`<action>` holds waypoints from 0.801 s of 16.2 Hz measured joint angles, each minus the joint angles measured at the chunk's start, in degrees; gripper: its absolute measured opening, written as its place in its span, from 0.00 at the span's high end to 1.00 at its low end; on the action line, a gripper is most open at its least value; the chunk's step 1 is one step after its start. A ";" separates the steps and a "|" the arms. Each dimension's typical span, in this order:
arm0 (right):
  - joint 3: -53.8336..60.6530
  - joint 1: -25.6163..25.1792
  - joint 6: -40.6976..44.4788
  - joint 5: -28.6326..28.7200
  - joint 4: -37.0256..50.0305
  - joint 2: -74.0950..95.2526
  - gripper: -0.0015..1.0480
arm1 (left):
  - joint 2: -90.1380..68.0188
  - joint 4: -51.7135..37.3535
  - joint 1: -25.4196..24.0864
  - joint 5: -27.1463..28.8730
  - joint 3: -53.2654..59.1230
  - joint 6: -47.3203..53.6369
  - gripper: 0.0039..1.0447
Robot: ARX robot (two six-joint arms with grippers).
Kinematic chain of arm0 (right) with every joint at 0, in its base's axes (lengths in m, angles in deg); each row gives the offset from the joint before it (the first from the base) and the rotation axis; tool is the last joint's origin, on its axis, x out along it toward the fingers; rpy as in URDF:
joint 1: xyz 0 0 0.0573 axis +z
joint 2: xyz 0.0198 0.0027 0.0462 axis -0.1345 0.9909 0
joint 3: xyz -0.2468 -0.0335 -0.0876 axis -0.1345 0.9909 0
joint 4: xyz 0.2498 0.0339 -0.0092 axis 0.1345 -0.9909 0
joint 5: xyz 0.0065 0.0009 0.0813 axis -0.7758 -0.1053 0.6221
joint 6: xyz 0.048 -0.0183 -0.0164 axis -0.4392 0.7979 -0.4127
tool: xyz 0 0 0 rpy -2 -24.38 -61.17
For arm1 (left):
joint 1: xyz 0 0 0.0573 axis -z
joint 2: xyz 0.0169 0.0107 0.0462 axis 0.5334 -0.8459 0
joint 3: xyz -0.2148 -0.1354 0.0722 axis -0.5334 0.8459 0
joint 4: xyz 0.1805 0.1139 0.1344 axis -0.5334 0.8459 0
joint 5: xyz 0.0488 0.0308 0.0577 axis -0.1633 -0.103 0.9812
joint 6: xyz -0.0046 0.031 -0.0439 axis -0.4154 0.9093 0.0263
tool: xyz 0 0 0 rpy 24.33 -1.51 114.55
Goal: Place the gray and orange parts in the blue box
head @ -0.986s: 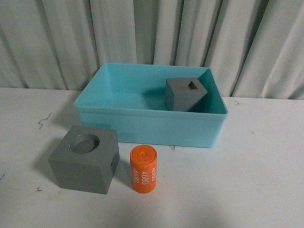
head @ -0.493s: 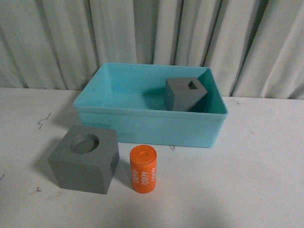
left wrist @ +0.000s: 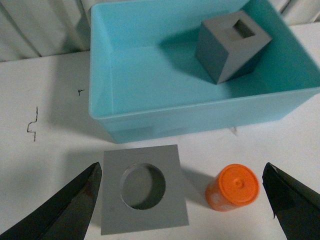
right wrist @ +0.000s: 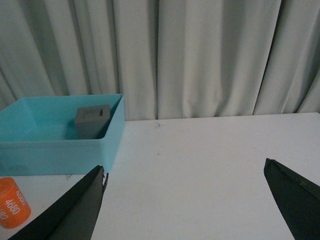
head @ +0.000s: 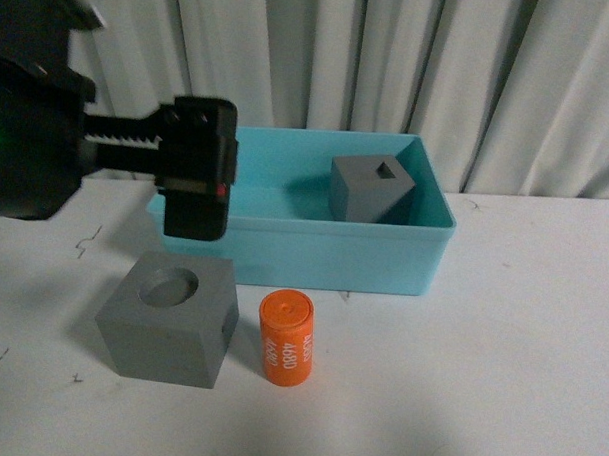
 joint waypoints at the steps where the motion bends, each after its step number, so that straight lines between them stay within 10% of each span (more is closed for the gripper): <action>1: 0.00 0.00 0.00 0.00 0.00 0.00 0.06 | -3.85 -1.68 -0.35 0.72 -0.72 1.75 0.06; 13: 0.00 0.00 0.00 0.00 0.02 0.00 0.06 | -22.18 -6.75 -7.39 1.81 -5.18 8.85 0.06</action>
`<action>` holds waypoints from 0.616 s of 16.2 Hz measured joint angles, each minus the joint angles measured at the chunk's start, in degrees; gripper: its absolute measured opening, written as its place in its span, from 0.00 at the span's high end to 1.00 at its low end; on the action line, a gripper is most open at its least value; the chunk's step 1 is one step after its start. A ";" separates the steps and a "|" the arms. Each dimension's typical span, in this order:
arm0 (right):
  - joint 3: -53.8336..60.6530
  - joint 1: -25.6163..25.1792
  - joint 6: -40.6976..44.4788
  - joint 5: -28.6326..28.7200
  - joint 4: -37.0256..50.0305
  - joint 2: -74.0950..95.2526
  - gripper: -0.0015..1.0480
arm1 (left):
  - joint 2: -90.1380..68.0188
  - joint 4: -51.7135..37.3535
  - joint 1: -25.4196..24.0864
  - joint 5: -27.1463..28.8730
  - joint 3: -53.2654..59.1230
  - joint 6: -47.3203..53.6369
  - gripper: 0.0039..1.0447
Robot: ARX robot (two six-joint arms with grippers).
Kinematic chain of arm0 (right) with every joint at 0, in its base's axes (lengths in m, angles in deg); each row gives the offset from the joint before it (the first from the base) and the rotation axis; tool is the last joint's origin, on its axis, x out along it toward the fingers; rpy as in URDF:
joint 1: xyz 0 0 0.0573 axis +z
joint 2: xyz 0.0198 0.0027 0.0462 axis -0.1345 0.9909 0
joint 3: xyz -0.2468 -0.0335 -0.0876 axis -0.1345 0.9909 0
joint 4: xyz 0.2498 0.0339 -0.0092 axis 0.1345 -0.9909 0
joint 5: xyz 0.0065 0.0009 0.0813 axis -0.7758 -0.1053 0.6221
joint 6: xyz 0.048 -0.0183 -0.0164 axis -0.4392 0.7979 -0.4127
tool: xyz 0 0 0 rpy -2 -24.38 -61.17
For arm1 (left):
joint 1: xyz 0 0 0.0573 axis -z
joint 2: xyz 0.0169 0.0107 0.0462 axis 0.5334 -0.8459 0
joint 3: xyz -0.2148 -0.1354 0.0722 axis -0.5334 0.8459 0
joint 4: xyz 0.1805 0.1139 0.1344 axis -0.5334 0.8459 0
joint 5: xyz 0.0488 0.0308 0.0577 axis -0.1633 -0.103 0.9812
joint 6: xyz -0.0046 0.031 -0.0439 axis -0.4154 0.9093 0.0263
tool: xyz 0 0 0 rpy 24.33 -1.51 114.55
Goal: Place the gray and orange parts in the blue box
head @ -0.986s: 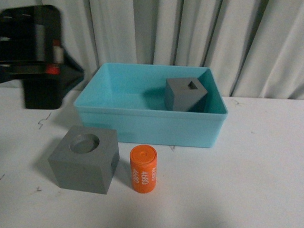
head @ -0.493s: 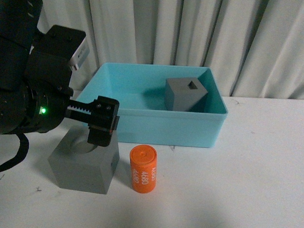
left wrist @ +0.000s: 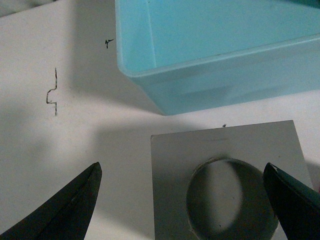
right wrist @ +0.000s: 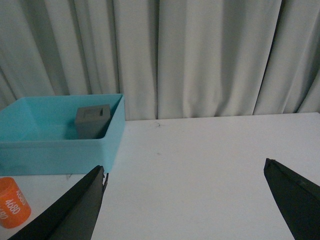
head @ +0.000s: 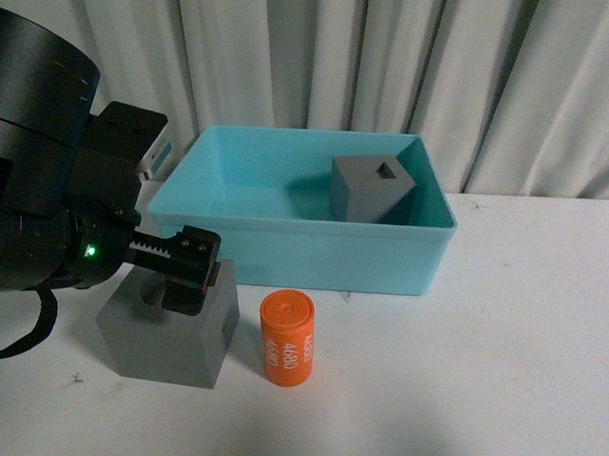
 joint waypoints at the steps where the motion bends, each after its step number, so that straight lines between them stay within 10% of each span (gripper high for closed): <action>1: 0.00 0.00 0.00 0.00 -0.02 0.00 0.06 | -0.44 -0.09 -0.28 0.00 0.00 0.26 0.06; 10: 0.00 0.00 0.00 0.00 -0.02 0.00 0.06 | -3.26 -0.66 -1.88 -0.92 0.15 1.03 0.06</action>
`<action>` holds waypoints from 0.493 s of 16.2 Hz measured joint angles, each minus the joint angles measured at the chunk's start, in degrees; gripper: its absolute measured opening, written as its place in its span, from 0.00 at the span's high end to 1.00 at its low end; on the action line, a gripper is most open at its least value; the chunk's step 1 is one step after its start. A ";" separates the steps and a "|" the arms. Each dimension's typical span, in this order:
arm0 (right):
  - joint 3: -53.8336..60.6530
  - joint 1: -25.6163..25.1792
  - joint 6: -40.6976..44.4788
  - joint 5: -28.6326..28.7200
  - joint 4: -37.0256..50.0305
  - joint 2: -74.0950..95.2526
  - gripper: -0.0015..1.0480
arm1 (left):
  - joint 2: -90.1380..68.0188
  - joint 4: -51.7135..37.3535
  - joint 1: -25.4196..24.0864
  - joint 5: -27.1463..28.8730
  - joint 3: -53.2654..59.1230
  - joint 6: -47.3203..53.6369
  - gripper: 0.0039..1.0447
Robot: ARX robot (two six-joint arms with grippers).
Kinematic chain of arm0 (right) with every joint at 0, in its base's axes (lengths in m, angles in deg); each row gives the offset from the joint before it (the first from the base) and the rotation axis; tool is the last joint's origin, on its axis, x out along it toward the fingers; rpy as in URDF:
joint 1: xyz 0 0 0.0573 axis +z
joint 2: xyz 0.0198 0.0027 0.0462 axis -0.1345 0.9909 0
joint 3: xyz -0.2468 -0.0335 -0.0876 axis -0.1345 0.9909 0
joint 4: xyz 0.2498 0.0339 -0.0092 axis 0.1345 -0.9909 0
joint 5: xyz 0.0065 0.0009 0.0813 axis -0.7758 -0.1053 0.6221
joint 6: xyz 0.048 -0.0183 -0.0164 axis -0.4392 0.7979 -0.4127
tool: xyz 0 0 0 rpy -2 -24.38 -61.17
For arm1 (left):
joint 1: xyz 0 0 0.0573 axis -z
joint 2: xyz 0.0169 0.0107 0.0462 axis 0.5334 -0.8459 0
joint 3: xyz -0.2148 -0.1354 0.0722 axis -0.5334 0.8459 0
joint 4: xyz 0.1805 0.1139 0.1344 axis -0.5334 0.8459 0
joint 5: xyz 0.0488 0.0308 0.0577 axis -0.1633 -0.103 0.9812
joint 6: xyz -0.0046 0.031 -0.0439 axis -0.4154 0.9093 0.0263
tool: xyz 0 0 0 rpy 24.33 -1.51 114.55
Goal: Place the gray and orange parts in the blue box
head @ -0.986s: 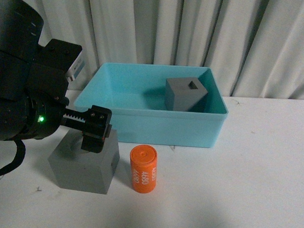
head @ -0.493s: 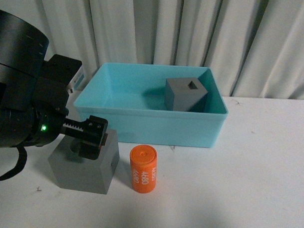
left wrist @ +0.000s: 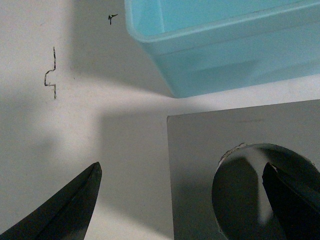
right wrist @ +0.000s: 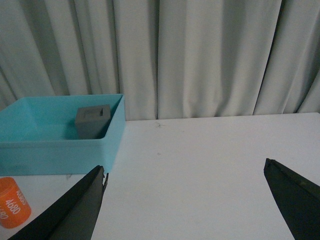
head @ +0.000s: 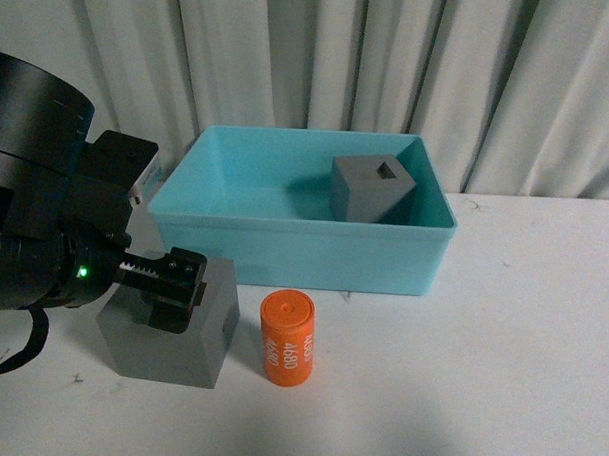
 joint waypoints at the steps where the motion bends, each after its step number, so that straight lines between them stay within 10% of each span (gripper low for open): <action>1: -0.02 0.00 0.00 0.00 0.02 0.00 0.06 | -0.20 0.02 0.00 -0.22 0.00 -0.02 0.08; 8: -0.02 0.00 0.00 0.00 0.00 0.00 0.06 | -0.61 0.83 1.49 -0.07 0.39 -0.74 0.76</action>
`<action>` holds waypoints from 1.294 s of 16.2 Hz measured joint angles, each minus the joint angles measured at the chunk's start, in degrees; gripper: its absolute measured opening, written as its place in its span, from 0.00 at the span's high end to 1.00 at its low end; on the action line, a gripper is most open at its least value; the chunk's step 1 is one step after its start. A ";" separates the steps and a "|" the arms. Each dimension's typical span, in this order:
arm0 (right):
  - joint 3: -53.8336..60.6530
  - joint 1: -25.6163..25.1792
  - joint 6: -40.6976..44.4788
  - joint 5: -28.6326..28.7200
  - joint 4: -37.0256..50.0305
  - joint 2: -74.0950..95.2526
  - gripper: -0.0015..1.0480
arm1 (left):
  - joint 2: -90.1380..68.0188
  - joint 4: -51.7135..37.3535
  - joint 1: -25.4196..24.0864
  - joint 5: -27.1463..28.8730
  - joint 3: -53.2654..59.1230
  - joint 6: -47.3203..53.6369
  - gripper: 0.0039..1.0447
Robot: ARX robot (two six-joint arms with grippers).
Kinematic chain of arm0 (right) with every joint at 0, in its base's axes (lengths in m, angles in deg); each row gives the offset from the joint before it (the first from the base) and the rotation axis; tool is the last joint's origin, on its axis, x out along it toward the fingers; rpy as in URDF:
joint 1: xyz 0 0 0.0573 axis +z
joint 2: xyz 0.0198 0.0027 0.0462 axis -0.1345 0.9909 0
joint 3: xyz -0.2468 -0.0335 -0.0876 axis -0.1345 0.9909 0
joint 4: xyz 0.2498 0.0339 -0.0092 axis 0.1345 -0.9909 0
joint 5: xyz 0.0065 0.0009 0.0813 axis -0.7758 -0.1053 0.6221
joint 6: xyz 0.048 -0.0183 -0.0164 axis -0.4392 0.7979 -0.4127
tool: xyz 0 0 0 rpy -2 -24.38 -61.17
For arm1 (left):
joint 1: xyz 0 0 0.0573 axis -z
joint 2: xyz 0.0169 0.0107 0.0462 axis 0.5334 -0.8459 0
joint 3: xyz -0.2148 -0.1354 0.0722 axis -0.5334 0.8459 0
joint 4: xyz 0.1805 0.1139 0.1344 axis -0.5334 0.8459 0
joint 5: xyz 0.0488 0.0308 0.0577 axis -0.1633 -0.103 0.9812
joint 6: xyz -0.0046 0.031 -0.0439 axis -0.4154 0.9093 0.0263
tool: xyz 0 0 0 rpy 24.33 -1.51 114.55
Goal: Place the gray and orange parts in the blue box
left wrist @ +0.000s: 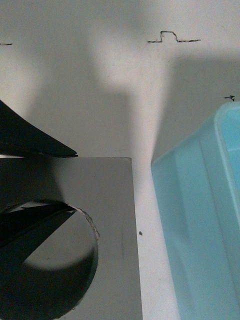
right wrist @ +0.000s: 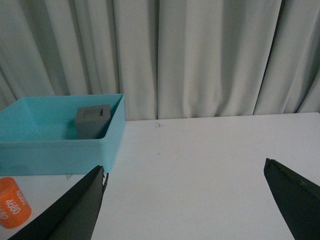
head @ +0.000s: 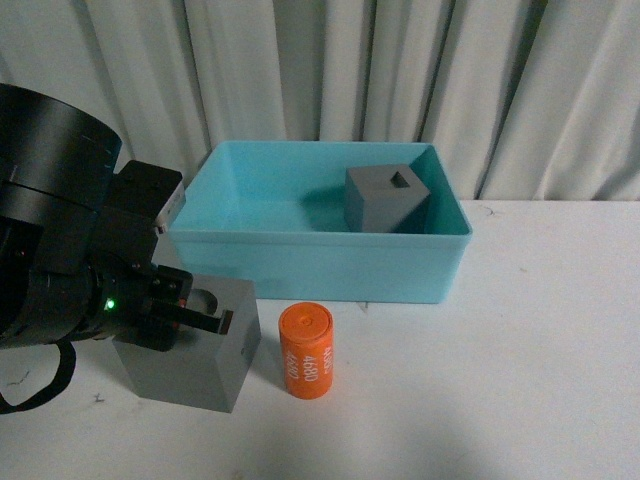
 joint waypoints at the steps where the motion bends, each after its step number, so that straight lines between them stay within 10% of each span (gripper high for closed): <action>1: 0.02 0.00 0.00 0.00 0.00 0.00 0.06 | 0.48 0.37 -0.07 -0.39 0.20 -0.66 0.79; 10: 0.02 0.00 0.00 0.00 0.02 0.00 0.06 | 19.02 19.23 1.29 -5.09 -17.40 -9.38 0.83; 21: 0.02 0.00 0.00 0.00 0.00 0.00 0.06 | -17.84 20.48 1.77 6.36 -48.22 -3.34 0.83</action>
